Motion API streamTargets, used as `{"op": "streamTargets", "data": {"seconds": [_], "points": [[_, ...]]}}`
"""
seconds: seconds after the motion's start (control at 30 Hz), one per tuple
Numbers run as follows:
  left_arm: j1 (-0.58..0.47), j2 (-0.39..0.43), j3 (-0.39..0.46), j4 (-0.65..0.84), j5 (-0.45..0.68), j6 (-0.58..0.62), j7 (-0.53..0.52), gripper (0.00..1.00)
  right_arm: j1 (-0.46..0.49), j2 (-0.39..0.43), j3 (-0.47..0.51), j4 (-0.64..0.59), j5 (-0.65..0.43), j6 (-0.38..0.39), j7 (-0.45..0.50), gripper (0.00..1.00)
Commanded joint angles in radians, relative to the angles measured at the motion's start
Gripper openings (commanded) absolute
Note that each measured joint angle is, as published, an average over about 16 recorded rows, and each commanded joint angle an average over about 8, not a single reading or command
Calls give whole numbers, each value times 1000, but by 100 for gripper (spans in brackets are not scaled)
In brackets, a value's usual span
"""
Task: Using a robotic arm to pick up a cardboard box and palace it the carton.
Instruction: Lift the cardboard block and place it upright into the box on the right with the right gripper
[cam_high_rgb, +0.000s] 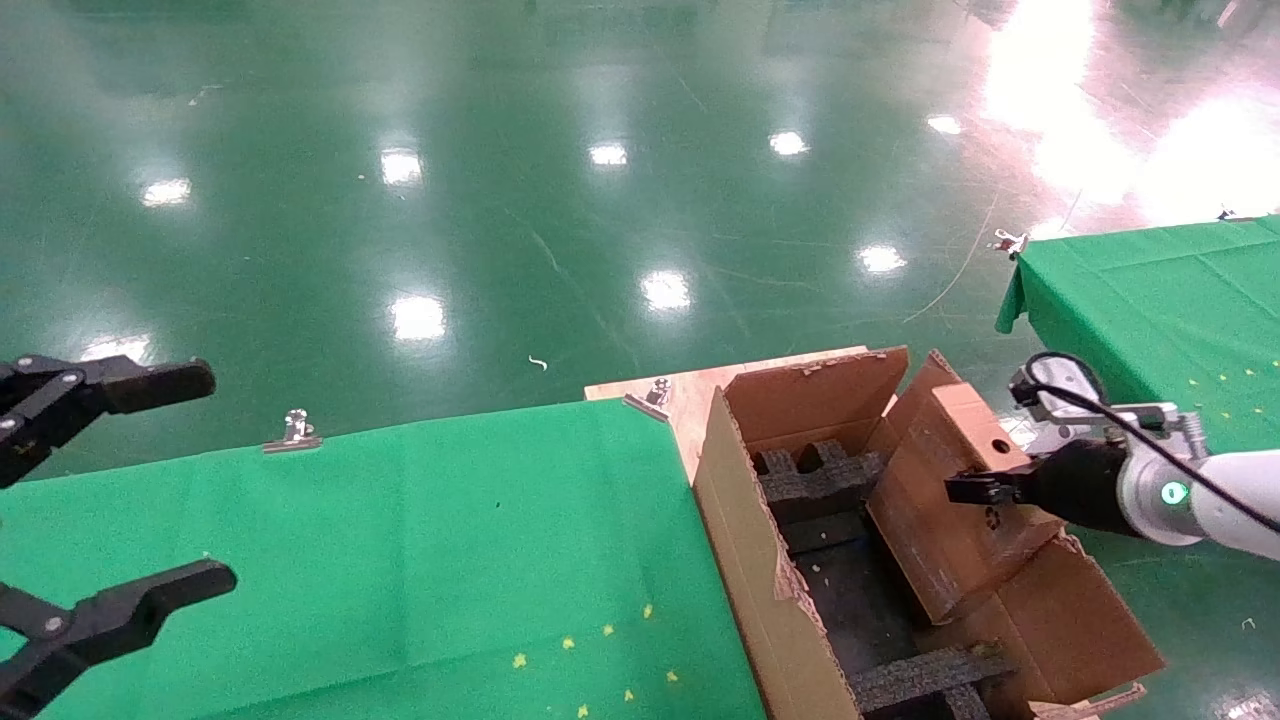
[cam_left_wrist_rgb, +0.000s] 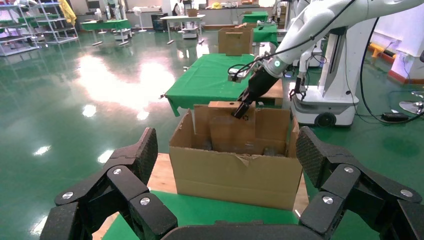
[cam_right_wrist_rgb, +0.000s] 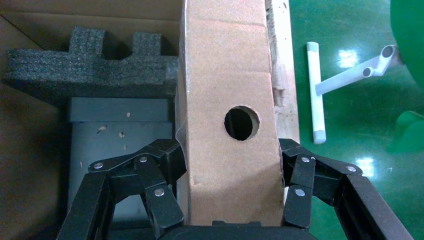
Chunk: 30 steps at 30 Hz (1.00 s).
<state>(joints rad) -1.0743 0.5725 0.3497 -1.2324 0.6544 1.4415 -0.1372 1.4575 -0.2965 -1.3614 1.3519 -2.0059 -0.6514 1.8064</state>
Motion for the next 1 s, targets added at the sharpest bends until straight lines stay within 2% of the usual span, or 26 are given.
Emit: {"op": "streamTargets", "data": {"seconds": [0.03,0.63,1.0], "points": [[0,0,0,0,0,0,0,100,-11,-10,-4,0,-17,11,28,0],[0,0,0,0,0,0,0,100,-130,-88,-24,-39,-204,98,238,0],[0,0,0,0,0,0,0,100,-193,-161,-34,-128,-257,142,304,0]]}}
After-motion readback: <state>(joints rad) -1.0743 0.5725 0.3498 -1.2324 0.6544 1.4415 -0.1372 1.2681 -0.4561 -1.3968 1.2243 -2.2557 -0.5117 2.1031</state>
